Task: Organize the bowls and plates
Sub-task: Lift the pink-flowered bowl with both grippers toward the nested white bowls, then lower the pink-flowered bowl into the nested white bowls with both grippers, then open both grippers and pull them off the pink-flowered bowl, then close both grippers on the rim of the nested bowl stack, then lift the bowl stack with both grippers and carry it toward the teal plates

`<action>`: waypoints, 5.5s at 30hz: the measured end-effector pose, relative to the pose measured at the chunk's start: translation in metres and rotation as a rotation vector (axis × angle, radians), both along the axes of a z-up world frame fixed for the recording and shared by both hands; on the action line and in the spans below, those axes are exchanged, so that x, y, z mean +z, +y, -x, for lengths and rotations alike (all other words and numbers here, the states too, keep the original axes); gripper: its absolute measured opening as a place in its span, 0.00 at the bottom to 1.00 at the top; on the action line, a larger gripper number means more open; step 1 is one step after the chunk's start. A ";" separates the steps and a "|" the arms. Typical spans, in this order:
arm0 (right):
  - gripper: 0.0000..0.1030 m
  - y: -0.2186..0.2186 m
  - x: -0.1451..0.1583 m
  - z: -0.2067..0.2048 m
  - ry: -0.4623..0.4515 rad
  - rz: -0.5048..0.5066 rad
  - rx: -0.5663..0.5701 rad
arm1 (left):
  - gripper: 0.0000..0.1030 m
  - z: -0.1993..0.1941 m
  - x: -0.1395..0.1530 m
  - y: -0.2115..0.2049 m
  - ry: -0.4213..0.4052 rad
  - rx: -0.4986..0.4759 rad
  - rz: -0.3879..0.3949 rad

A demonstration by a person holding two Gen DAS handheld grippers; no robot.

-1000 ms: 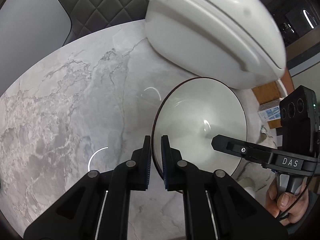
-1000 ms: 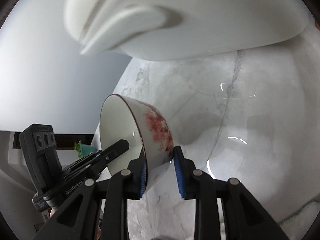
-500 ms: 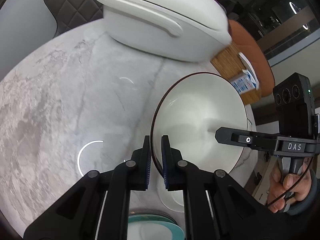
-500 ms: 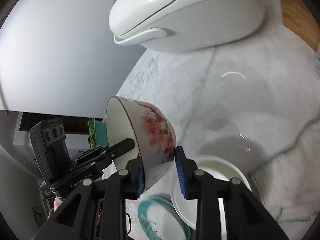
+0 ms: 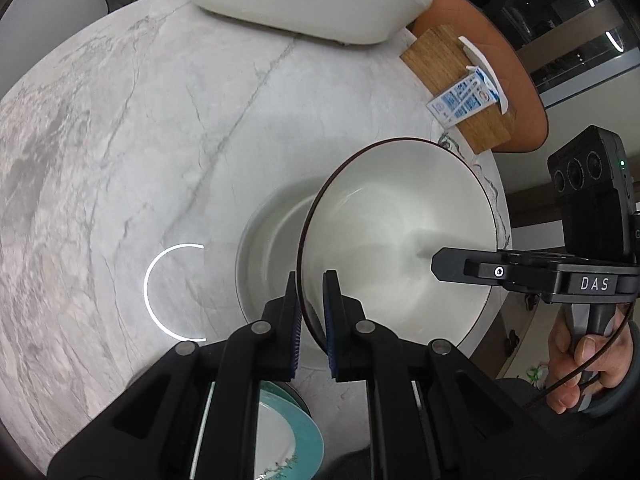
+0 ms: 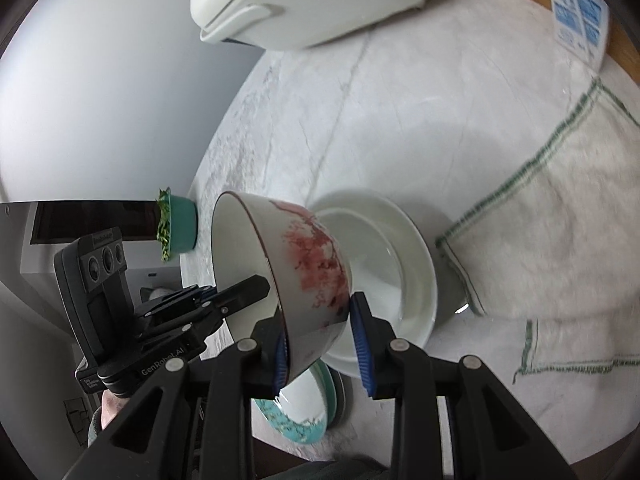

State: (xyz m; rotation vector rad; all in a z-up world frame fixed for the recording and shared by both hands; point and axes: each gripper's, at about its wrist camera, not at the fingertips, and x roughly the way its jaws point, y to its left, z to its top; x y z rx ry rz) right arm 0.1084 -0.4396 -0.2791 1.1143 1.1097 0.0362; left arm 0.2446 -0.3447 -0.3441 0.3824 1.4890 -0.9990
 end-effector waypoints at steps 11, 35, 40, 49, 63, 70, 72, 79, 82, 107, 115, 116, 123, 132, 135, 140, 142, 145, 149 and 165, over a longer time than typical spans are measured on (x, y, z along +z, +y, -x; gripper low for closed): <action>0.30 -0.001 -0.018 0.021 0.036 -0.009 0.029 | 0.09 0.021 -0.030 0.003 0.017 0.016 -0.065; 0.26 0.027 -0.004 -0.019 0.073 0.401 0.301 | 0.10 0.026 -0.053 -0.003 0.014 0.029 -0.124; 0.26 0.036 -0.002 -0.024 0.086 0.504 0.356 | 0.12 0.024 -0.054 -0.003 0.020 0.032 -0.131; 0.26 0.039 -0.014 -0.026 0.105 0.511 0.374 | 0.18 0.023 -0.055 -0.015 -0.004 0.020 -0.145; 0.29 0.034 -0.022 -0.037 0.107 0.488 0.363 | 0.64 0.021 -0.048 -0.032 -0.006 -0.012 -0.129; 0.29 0.032 -0.023 -0.040 0.108 0.487 0.372 | 0.72 0.024 -0.042 -0.033 -0.013 -0.010 -0.120; 0.29 0.031 -0.023 -0.040 0.109 0.484 0.381 | 0.74 0.024 -0.042 -0.030 -0.006 -0.006 -0.108; 0.12 0.034 -0.021 -0.041 0.098 0.465 0.424 | 1.00 0.015 -0.034 -0.021 -0.058 0.022 -0.115; 0.12 0.033 -0.020 -0.041 0.099 0.459 0.422 | 1.00 0.011 -0.028 -0.017 -0.060 0.026 -0.101; 0.47 -0.024 -0.007 0.014 -0.089 0.342 0.381 | 0.98 0.000 -0.039 0.073 -0.025 0.078 -0.153; 0.45 -0.021 -0.024 0.013 -0.069 0.321 0.392 | 0.87 -0.011 -0.053 0.078 0.022 0.094 -0.116; 0.45 -0.021 -0.026 0.013 -0.067 0.317 0.392 | 0.87 -0.013 -0.054 0.077 0.026 0.093 -0.115; 0.45 -0.017 -0.035 0.007 -0.055 0.307 0.390 | 0.79 -0.033 -0.064 0.081 0.055 0.156 -0.115; 0.38 -0.013 -0.042 0.001 -0.036 0.303 0.412 | 0.79 -0.035 -0.080 0.078 0.094 0.183 -0.137; 0.36 -0.010 -0.045 -0.001 -0.019 0.316 0.424 | 0.79 -0.035 -0.085 0.081 0.084 0.170 -0.140; 0.31 -0.009 -0.046 -0.006 -0.019 0.323 0.425 | 0.80 -0.037 -0.089 0.078 0.072 0.178 -0.135; 0.31 -0.008 -0.045 -0.007 -0.022 0.342 0.431 | 0.80 -0.037 -0.090 0.075 0.051 0.187 -0.128; 0.20 -0.004 -0.042 -0.007 -0.048 0.355 0.449 | 0.80 -0.037 -0.093 0.072 0.057 0.198 -0.122; 0.19 -0.008 -0.045 -0.005 -0.065 0.315 0.417 | 0.80 -0.042 -0.096 0.069 0.064 0.184 -0.122; 0.23 -0.028 -0.057 0.010 -0.036 0.154 0.221 | 0.44 -0.027 -0.105 0.026 0.092 0.085 -0.080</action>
